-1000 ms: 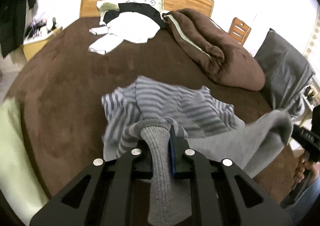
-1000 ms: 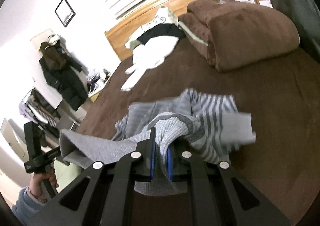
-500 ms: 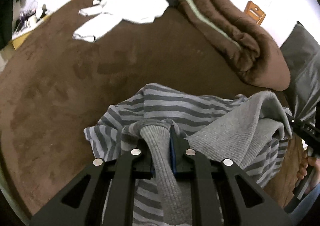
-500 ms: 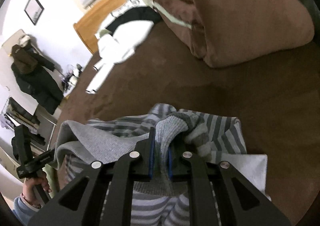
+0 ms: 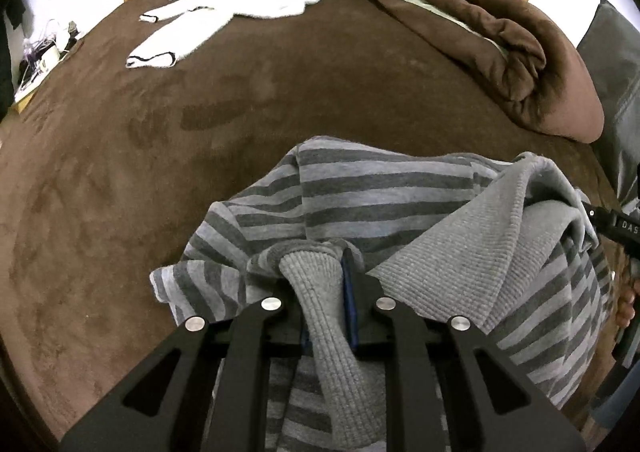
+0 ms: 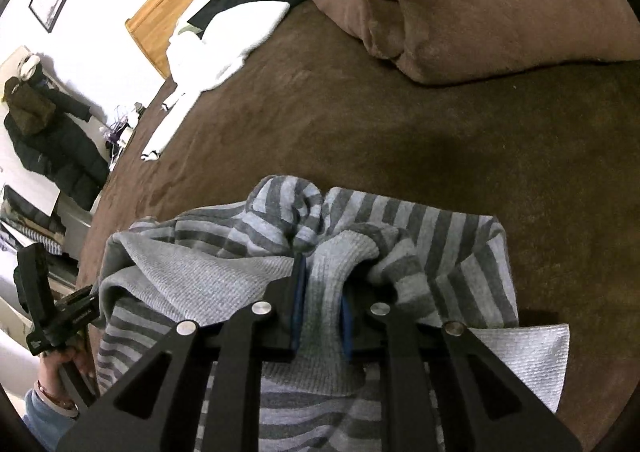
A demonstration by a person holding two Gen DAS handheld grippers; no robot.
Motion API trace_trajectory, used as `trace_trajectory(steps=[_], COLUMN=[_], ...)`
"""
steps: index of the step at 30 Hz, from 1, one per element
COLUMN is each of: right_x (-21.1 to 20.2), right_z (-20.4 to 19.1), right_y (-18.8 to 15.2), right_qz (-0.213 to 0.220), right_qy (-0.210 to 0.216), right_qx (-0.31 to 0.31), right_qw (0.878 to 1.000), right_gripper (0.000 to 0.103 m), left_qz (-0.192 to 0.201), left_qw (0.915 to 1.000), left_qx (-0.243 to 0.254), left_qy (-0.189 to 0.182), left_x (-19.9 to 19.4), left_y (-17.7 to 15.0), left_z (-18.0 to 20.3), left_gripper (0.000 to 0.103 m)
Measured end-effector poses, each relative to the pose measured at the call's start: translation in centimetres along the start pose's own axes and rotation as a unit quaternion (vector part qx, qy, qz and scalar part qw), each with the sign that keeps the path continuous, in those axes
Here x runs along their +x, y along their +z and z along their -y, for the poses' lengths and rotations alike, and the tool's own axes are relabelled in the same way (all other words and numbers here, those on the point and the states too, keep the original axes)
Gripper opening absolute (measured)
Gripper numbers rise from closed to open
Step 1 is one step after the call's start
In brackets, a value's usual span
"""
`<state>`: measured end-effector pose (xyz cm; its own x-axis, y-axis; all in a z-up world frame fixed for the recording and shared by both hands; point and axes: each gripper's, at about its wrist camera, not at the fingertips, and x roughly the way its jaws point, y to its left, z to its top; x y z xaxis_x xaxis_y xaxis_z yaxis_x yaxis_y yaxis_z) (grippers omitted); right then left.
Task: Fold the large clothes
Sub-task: 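Fold the grasped end over the hoodie body and open both grippers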
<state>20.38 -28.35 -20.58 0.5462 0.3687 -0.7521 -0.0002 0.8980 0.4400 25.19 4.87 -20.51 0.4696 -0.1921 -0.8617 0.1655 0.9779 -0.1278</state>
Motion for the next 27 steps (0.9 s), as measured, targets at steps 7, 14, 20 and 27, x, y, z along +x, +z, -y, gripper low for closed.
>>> trace_trajectory(steps=[7, 14, 20, 27], right_x=[-1.0, -4.7, -6.8, -4.0], right_z=[0.3, -0.5, -4.2, -7.5], right_y=[0.3, 1.2, 0.6, -2.1], right_qz=[-0.013, 0.021, 0.031, 0.007], right_qy=[0.046, 0.067, -0.001, -0.070], right_qx=[0.042, 0.055, -0.038, -0.137], right_qw=[0.998, 0.996, 0.999, 0.988], right_gripper=[0.062, 0.086, 0.088, 0.088], left_qz=[-0.021, -0.015, -0.009, 0.009], left_qw=[0.9983, 0.9974, 0.9978, 0.9991], left_qx=[-0.043, -0.058, -0.056, -0.003], left_qy=[-0.034, -0.041, -0.036, 0.042], left_x=[-0.4, -3.7, -6.2, -5.5], left_y=[0.6, 1.6, 2.2, -0.2], left_z=[-1.4, -1.2, -0.4, 4.0], left_gripper=[0.023, 0.097, 0.096, 0.096])
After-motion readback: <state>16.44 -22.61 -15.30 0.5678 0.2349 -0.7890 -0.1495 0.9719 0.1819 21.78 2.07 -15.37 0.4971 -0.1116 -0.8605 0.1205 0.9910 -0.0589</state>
